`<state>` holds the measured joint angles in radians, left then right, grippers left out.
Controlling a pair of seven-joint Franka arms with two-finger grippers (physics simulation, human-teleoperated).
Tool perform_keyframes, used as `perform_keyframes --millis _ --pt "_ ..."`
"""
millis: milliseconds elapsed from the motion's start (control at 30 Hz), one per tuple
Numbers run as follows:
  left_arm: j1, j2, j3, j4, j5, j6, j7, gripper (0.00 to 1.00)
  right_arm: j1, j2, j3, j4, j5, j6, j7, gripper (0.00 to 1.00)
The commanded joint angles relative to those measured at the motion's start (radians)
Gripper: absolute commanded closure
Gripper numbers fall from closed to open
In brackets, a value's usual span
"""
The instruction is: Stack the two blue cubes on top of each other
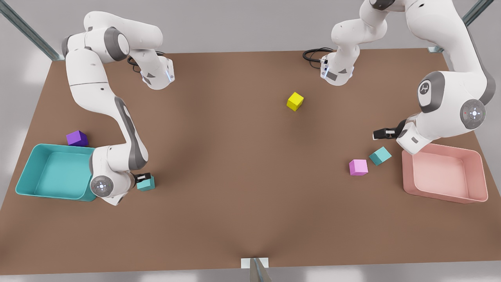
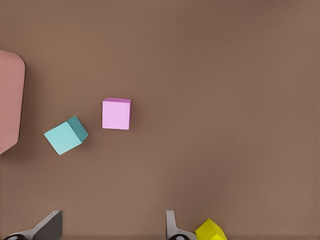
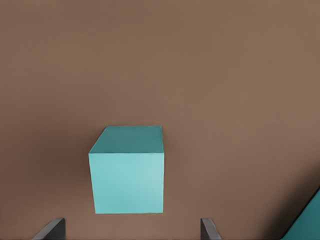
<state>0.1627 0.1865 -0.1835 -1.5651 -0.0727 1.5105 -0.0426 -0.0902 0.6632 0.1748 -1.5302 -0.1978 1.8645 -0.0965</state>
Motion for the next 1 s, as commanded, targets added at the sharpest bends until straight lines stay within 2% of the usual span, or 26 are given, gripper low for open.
perform_keyframes --millis 0,900,967 --pt "0.0 -0.001 -0.001 0.0 0.001 -0.012 0.003 0.0 0.0 0.009 0.0 -0.001 0.003 0.045 -0.043 0.0" --pt "-0.008 0.034 -0.001 0.028 0.007 -0.044 -0.016 0.0 0.001 0.115 -0.001 0.007 -0.009 0.091 0.038 0.0" --pt "-0.008 0.034 0.001 0.028 0.008 -0.029 -0.016 0.0 0.001 0.115 -0.001 0.012 -0.022 0.088 0.035 0.35"
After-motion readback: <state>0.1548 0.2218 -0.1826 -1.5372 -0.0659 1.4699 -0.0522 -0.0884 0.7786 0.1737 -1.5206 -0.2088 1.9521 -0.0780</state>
